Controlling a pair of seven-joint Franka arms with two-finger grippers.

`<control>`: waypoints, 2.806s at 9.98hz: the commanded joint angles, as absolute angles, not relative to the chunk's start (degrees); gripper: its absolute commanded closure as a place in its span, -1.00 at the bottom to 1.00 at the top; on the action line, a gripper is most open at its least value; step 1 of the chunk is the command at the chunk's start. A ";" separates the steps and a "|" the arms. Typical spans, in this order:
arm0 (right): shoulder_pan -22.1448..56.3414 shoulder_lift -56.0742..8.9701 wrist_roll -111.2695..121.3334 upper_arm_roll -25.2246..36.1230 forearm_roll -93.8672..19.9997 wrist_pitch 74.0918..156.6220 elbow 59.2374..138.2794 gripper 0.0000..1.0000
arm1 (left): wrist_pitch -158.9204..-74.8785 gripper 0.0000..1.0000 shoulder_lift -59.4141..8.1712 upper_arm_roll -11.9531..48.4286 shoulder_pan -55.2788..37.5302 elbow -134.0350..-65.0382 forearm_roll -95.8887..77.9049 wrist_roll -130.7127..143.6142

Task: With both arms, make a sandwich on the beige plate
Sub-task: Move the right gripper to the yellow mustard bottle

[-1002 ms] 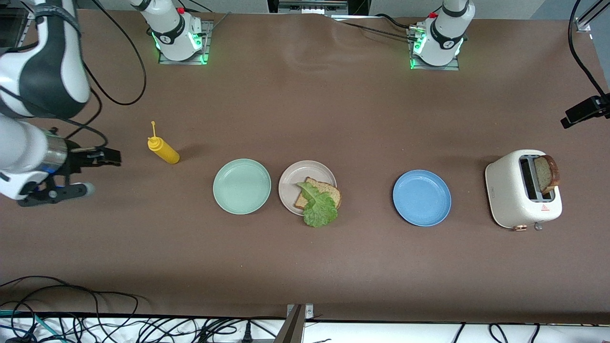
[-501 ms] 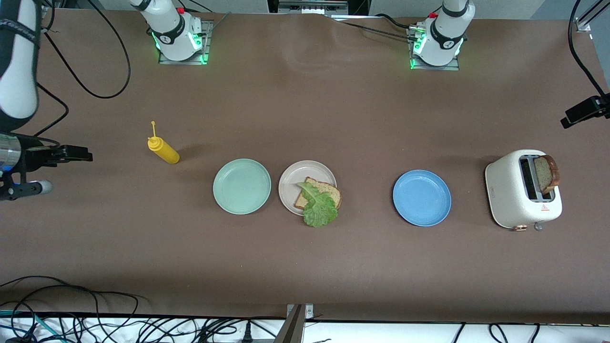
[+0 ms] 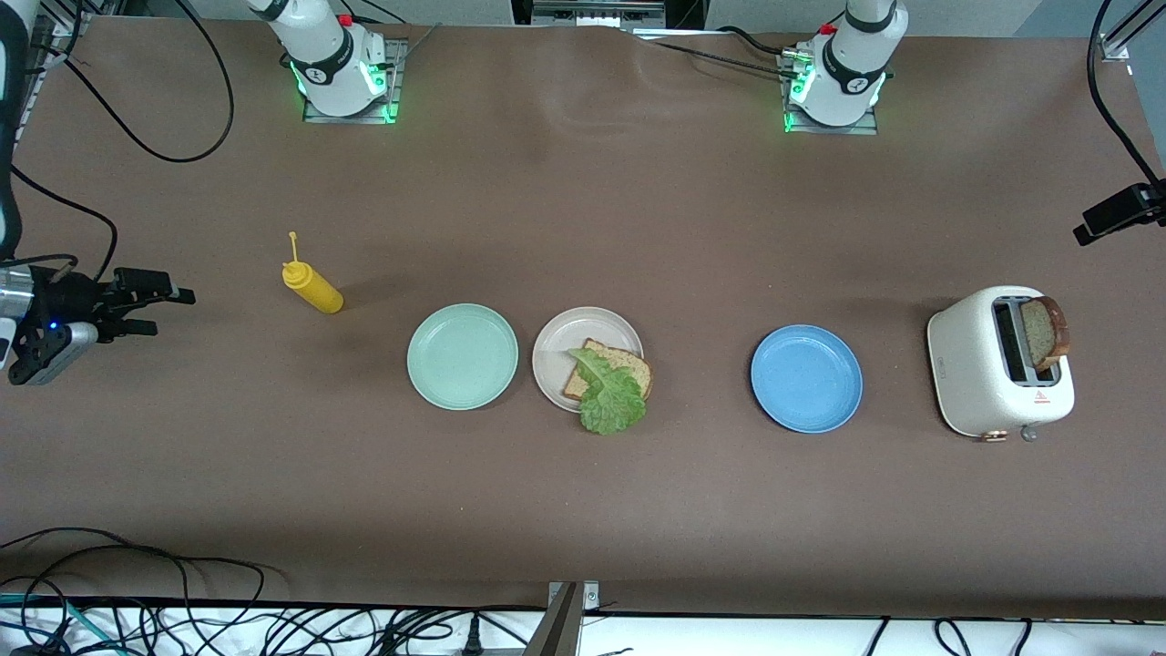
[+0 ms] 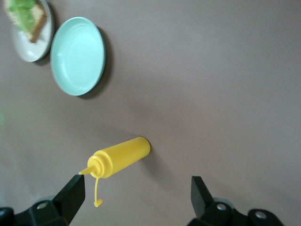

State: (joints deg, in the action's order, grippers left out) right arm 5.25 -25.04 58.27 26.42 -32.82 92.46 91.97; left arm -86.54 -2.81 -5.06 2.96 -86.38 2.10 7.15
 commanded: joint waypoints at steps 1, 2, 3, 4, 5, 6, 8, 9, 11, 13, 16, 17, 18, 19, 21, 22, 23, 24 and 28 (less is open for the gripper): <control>3.88 -23.81 68.43 26.81 -39.08 93.60 96.76 -1.00 | -85.69 -1.00 -2.99 -4.92 3.69 -85.69 0.70 6.42; 3.26 -23.91 71.69 26.81 -41.20 93.60 97.72 -1.00 | -85.69 -1.00 -2.99 -4.92 3.60 -85.69 0.70 6.50; 3.17 -23.99 74.33 26.81 -43.40 93.43 98.95 -1.00 | -85.69 -1.00 -2.99 -4.83 3.60 -85.61 0.70 6.50; 3.08 -24.08 77.23 26.81 -45.51 93.43 100.53 -1.00 | -85.69 -1.00 -2.99 -4.92 3.60 -85.69 0.70 6.50; 2.38 -24.69 80.91 26.81 -48.40 93.51 102.63 -1.00 | -85.69 -1.00 -2.99 -4.92 3.69 -85.61 0.70 6.42; 1.59 -26.00 84.95 26.81 -51.73 93.52 104.22 -1.00 | -85.69 -1.00 -2.99 -4.92 3.69 -85.61 0.70 6.42; 0.88 -26.90 89.72 26.72 -54.05 94.30 106.76 -1.00 | -85.69 -1.00 -2.99 -4.92 3.69 -85.61 0.70 6.50; 0.70 -26.72 92.09 26.72 -55.79 95.09 109.31 -1.00 | -85.69 -1.00 -2.99 -4.92 3.69 -85.61 0.70 6.42; -0.08 -27.68 100.68 26.63 -59.13 96.33 112.30 -1.00 | -85.69 -1.00 -2.99 -4.83 3.69 -85.61 0.70 6.50; -0.18 -28.65 115.24 26.63 -61.95 96.07 114.16 -1.00 | -85.69 -1.00 -2.99 -4.83 3.60 -85.61 0.70 6.50; -0.26 -31.28 134.06 26.46 -67.39 95.89 118.46 -1.00 | -85.69 -1.00 -2.99 -4.92 3.78 -85.69 0.44 6.42; -0.26 -31.90 138.12 26.37 -68.98 95.80 119.78 -1.00 | -85.69 -1.00 -2.99 -4.92 3.78 -85.61 0.44 6.42; -0.35 -32.86 140.34 26.28 -70.65 95.37 120.40 -1.00 | -85.69 -1.00 -2.99 -4.92 3.78 -85.69 0.44 6.42; -0.35 -33.74 141.58 26.11 -72.32 94.58 120.67 -1.00 | -85.69 -1.00 -2.99 -4.92 3.78 -85.61 0.44 6.42; -0.53 -34.98 145.70 25.93 -74.26 92.29 120.94 -1.00 | -85.69 -1.00 -2.99 -4.92 3.78 -85.61 0.44 6.42; -0.70 -35.42 147.64 24.97 -74.53 89.76 120.94 -1.00 | -85.69 -1.00 -2.99 -4.92 3.78 -85.61 0.44 6.42; -1.23 -36.20 147.92 24.44 -75.14 87.13 120.94 -1.00 | -85.78 -1.00 -3.08 -4.92 3.78 -85.61 0.44 6.42; -1.67 -36.56 147.92 24.35 -75.49 85.79 120.94 -1.00 | -85.78 -1.00 -3.08 -4.92 3.87 -85.61 0.44 6.42; -2.02 -37.96 151.43 23.47 -75.50 85.17 120.94 -1.00 | -85.78 -1.00 -3.08 -4.92 3.87 -85.61 0.44 6.42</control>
